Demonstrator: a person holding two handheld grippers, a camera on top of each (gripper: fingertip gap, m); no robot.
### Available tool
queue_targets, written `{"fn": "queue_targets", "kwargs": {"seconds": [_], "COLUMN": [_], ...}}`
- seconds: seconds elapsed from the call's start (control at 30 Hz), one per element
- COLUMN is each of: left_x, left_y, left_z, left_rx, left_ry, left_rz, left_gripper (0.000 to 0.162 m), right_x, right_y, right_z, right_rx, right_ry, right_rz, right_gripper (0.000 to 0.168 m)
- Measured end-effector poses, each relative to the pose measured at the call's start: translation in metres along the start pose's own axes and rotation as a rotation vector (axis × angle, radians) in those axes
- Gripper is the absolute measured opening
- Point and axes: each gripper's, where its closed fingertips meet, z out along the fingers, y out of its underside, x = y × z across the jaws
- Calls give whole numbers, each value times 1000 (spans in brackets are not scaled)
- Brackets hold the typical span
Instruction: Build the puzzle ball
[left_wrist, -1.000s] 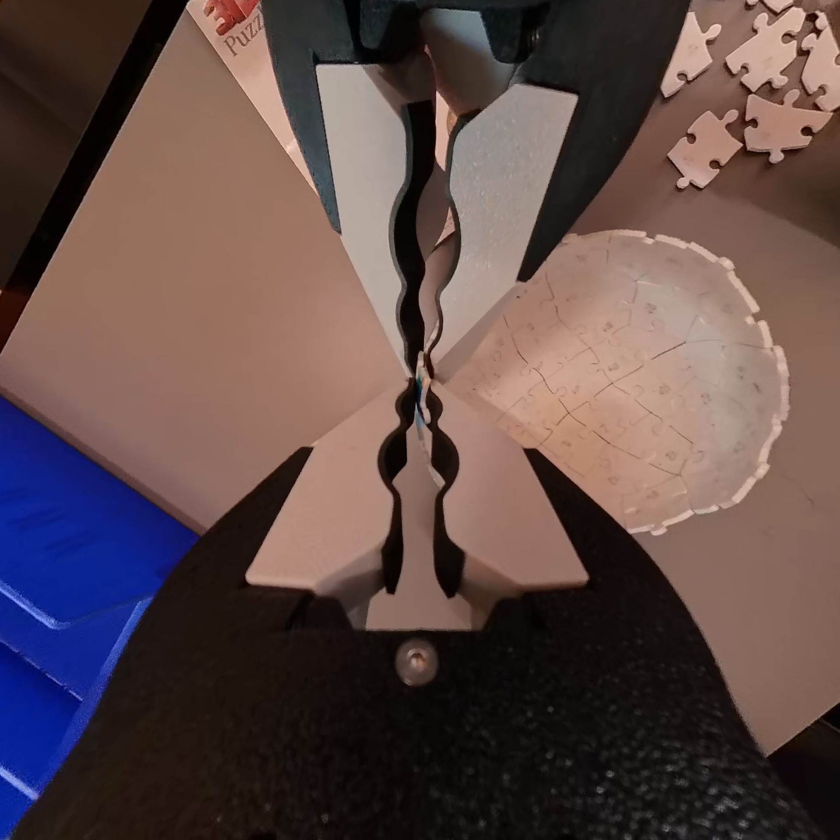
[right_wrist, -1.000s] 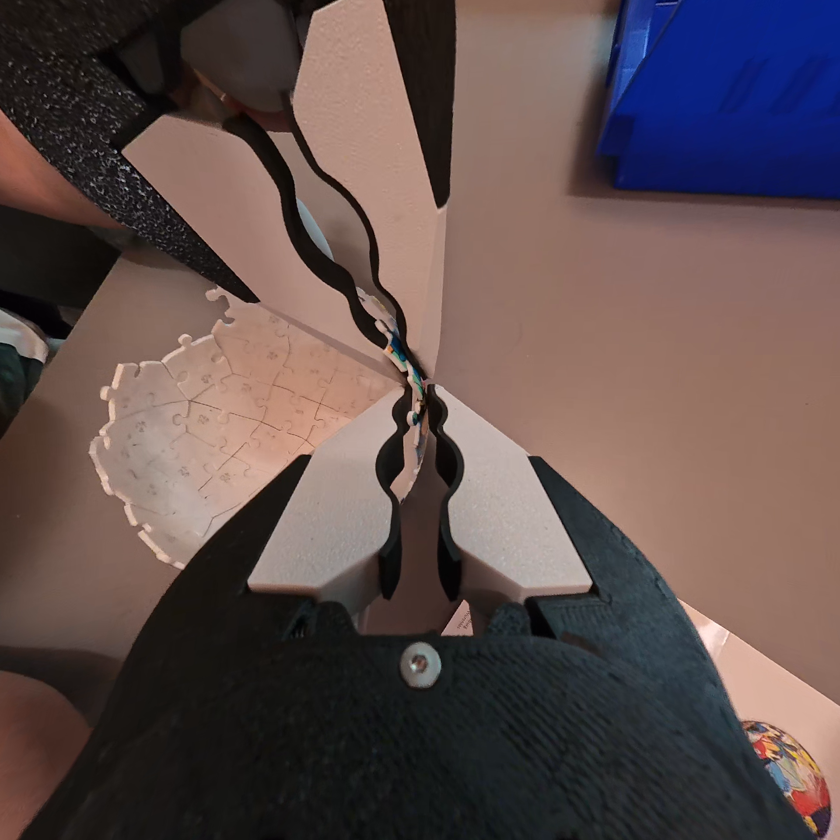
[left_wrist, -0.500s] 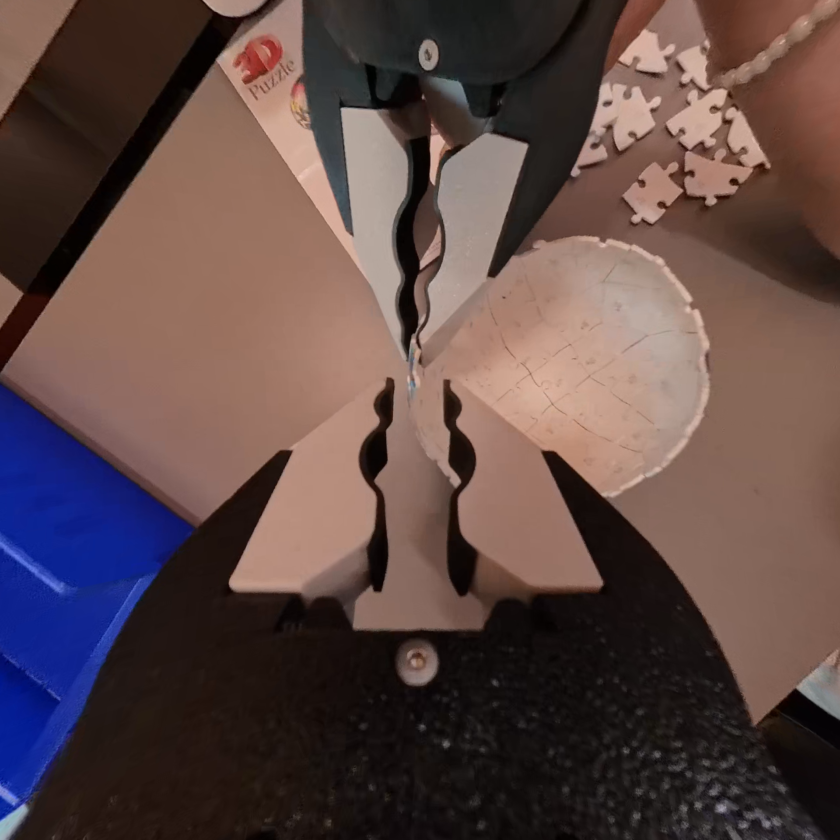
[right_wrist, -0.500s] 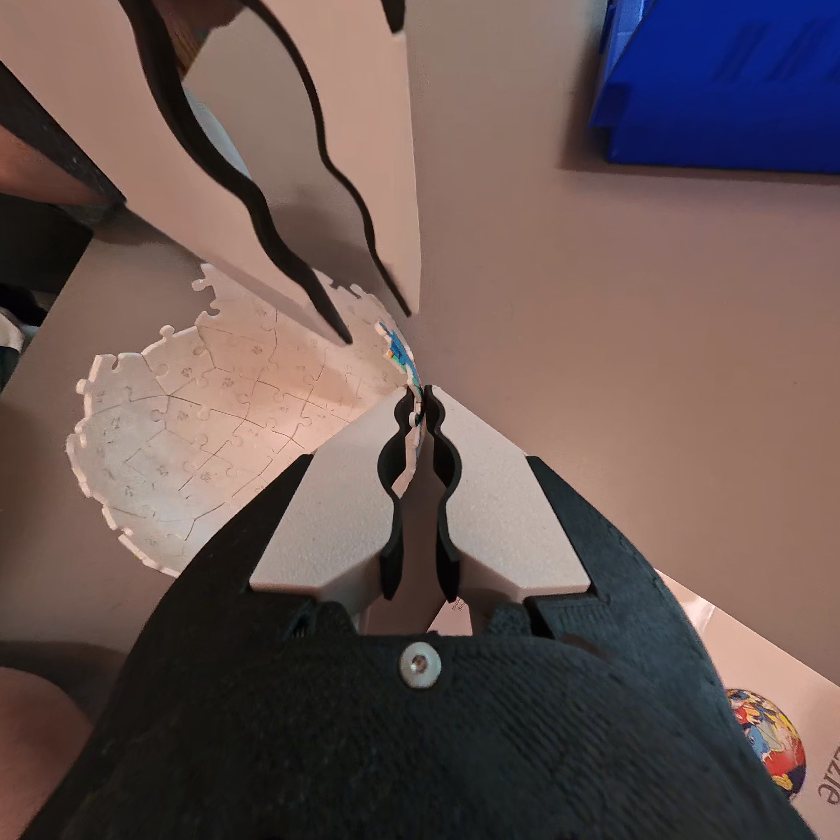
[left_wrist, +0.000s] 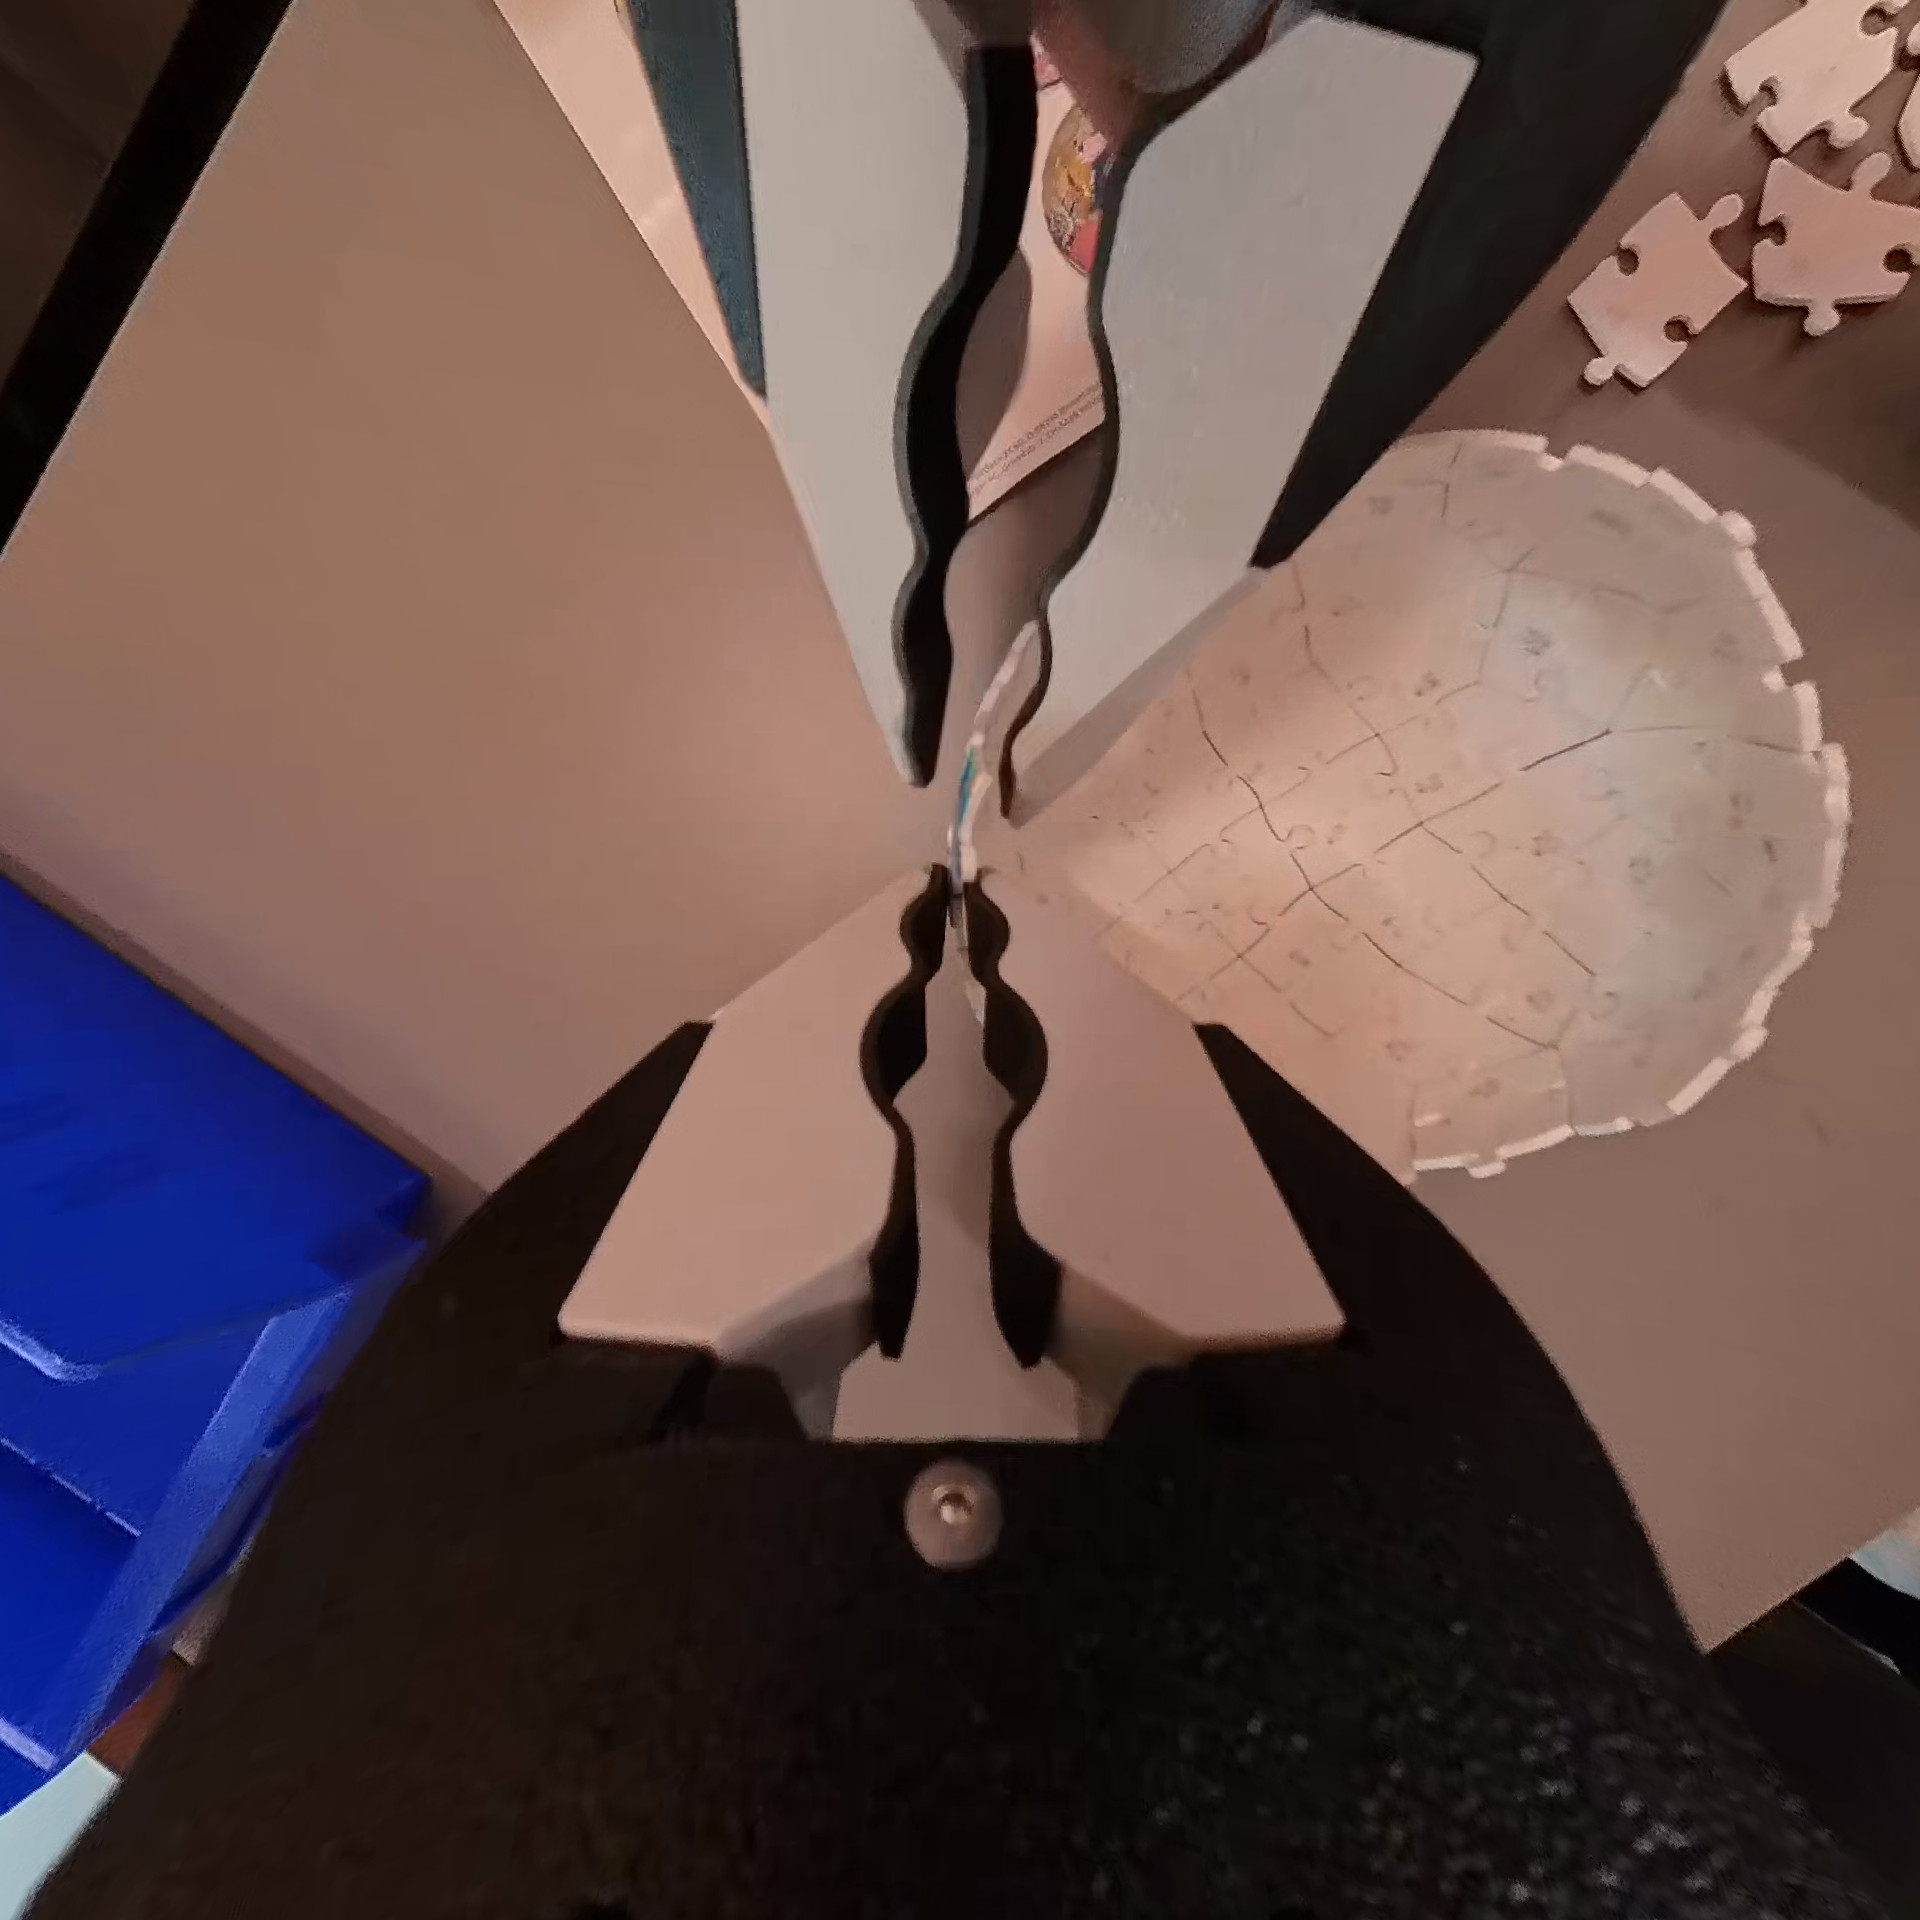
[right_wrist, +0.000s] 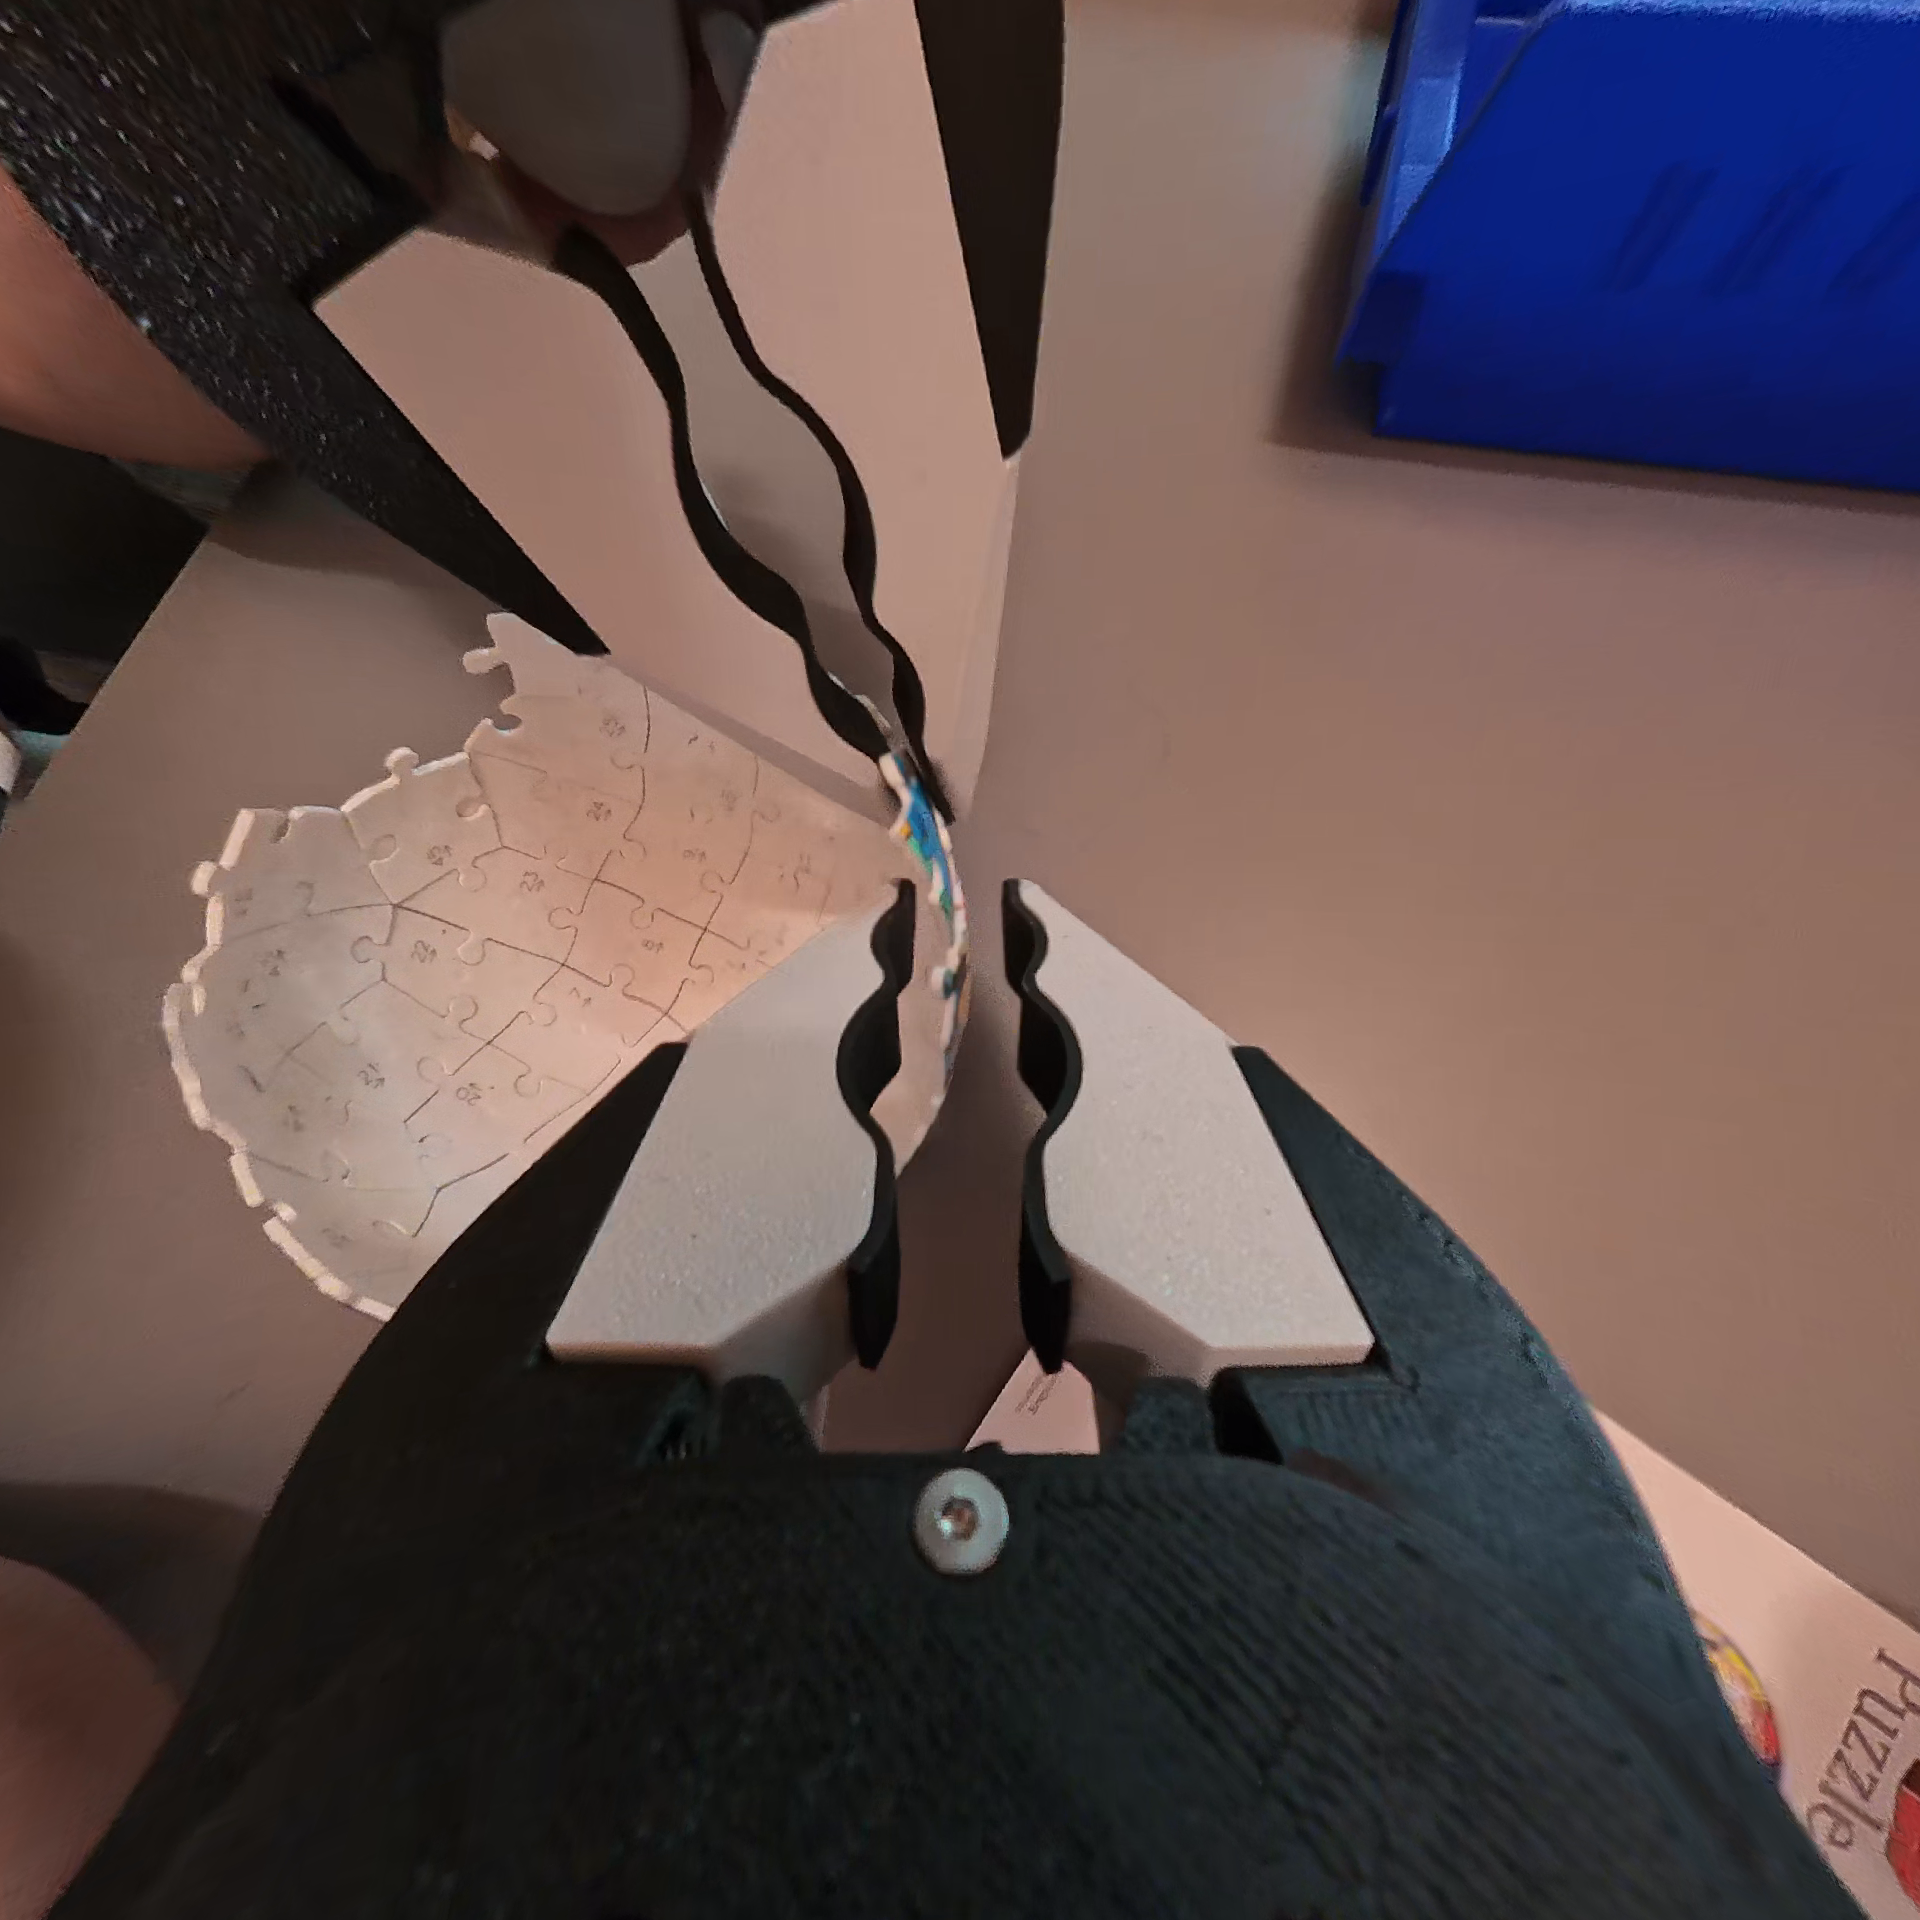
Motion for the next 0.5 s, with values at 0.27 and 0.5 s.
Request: {"fn": "queue_targets", "kwargs": {"seconds": [0.27,0.5], "left_x": [-1,0], "left_y": [-1,-3], "left_z": [0,-1], "left_rx": [7,16], "left_ry": [-3,-13], "left_rz": [16,54], "left_gripper": [0,0], "right_x": [-2,-2], "right_y": [-1,0], "right_z": [8,5], "right_rx": [-41,-86], "right_ry": [7,41], "right_rz": [-81,-140], "right_gripper": [3,3]}}
